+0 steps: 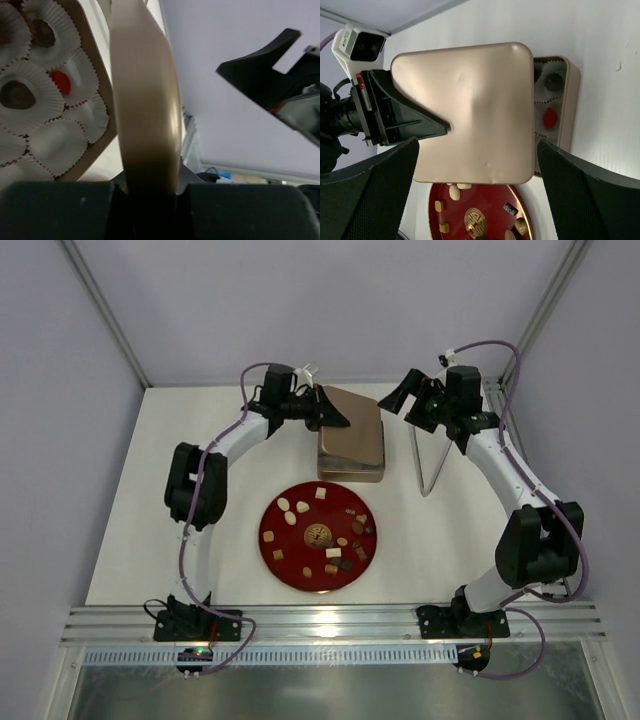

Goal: Pack the chocolate

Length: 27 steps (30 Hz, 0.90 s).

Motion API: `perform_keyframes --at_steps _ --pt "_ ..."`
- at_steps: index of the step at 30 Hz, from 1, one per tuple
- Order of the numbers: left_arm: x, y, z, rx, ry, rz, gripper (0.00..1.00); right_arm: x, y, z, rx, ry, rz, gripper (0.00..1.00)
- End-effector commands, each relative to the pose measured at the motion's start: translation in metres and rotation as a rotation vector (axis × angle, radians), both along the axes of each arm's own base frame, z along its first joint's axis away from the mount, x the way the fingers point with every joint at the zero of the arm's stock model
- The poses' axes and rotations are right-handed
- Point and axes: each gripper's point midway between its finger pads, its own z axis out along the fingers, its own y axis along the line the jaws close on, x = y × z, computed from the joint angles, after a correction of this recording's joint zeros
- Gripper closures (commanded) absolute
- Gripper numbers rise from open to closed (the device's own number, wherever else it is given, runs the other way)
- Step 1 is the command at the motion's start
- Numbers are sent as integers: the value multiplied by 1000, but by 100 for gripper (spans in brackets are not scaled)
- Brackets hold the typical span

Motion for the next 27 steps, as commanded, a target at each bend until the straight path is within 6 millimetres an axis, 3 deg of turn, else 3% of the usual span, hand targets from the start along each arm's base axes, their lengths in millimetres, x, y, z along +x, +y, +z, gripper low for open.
perform_keyframes --at_steps 1,5,14,23,27 --pt "5 -3 48 -219 39 -72 94 9 0 -9 -17 -22 7 0" --pt "18 -3 32 -296 99 -69 93 13 1 -34 -23 24 9 0" --pt "31 -1 -5 -288 142 -71 91 18 9 -77 -22 88 24 0" --pt "33 1 -37 -266 193 -82 89 21 11 -104 -31 124 22 0" --pt "33 4 -40 -263 201 -84 86 21 12 -110 -35 130 25 0"
